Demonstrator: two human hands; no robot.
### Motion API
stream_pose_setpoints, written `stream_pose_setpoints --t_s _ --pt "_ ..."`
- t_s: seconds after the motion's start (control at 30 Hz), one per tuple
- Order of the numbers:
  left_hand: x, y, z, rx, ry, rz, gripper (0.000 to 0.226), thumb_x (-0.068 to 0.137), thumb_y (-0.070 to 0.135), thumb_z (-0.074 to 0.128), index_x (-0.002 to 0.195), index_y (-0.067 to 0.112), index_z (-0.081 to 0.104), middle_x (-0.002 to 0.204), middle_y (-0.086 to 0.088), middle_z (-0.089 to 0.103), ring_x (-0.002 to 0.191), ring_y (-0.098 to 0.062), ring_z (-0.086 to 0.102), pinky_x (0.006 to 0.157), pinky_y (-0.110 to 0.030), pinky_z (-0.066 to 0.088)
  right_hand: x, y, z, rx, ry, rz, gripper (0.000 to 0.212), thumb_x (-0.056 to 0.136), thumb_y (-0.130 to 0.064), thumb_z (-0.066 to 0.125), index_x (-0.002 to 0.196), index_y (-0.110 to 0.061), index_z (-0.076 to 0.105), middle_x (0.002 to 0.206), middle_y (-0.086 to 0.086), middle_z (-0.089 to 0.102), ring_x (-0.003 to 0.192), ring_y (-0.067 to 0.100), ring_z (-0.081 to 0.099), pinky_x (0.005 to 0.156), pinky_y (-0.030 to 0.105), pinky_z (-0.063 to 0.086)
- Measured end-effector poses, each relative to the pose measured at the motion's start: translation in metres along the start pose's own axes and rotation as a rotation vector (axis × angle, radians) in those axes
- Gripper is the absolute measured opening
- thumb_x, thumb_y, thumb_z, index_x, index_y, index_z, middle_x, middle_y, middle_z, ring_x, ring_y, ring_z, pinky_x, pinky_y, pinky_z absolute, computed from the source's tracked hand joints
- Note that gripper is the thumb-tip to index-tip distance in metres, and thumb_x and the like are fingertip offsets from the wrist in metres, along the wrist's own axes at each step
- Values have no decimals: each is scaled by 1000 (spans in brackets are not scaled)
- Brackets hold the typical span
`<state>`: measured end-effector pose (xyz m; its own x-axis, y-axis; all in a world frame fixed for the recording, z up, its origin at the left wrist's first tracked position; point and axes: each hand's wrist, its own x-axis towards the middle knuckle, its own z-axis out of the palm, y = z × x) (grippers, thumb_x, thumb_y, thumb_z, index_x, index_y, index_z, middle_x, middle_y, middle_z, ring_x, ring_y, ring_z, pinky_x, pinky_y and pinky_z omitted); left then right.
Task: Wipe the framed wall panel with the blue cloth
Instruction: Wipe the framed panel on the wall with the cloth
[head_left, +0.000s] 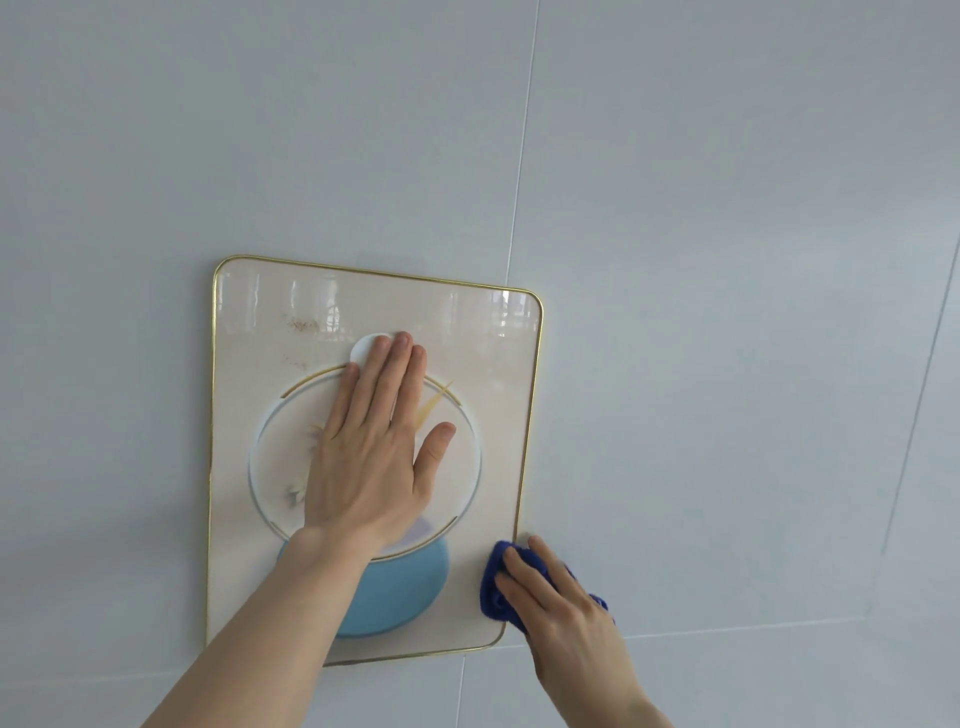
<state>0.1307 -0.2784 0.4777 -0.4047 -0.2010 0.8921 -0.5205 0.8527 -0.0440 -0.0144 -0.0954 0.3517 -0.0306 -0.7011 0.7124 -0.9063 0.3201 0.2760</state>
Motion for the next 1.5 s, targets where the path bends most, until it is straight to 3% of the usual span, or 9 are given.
stream_pose_setpoints --t_s 0.13,0.23,0.33,0.43,0.53,0.93,1.17,1.4,1.5 --pt "0 2 -2 -1 -23 -17 77 104 55 12 163 7 18 174 -8 12 162 -24 7 131 -47 13 2 -7 -14 569 62 332 31 85 -6 76 104 -30 76 94 -6 80 81 26 80 66 39 67" --pt "0 3 -2 3 -29 -24 76 104 54 14 163 7 18 174 -9 13 162 -25 7 131 -48 14 42 0 -47 1091 276 635 52 100 5 58 99 -45 71 82 8 77 73 28 80 59 47 67" --pt "-1 2 -1 16 -27 -24 75 104 53 15 164 7 15 174 -8 11 162 -24 5 131 -47 14 91 9 -76 962 497 476 54 99 -1 61 110 -53 69 115 6 73 88 14 79 68 26 65" --pt "-1 -1 2 16 -15 -18 73 105 51 19 164 8 16 174 -8 12 162 -23 5 131 -46 13 130 13 -81 567 533 269 47 95 0 68 139 -16 65 148 7 62 138 32 59 108 34 51" --pt "-2 -4 5 21 6 -8 72 106 51 19 164 9 16 175 -6 11 162 -21 5 131 -44 11 145 7 -67 322 437 113 52 91 4 75 141 -7 64 155 11 57 152 36 41 112 38 49" --pt "-2 -6 -2 -34 16 4 70 106 49 24 164 11 19 174 -5 13 162 -21 7 131 -45 16 122 3 -60 210 461 197 47 85 4 80 130 -6 71 136 10 72 134 37 63 87 47 66" --pt "-11 -28 -36 -108 118 108 62 107 43 34 164 20 21 174 -3 15 162 -20 7 131 -43 10 150 -23 -97 794 483 616 25 95 -11 66 114 -27 73 109 2 75 81 30 77 68 41 65" --pt "-12 -92 -56 -133 204 -142 82 100 63 36 165 19 12 175 -1 9 163 -19 4 132 -42 3 195 -69 -114 1009 559 540 34 98 -10 67 128 -25 69 118 1 71 96 32 74 72 47 66" --pt "-13 -115 -52 -51 153 -144 99 93 74 39 165 16 5 176 -1 4 163 -20 -1 131 -41 1 214 -86 -113 874 623 420 43 96 -2 68 136 -16 66 132 2 67 118 25 67 97 50 59"
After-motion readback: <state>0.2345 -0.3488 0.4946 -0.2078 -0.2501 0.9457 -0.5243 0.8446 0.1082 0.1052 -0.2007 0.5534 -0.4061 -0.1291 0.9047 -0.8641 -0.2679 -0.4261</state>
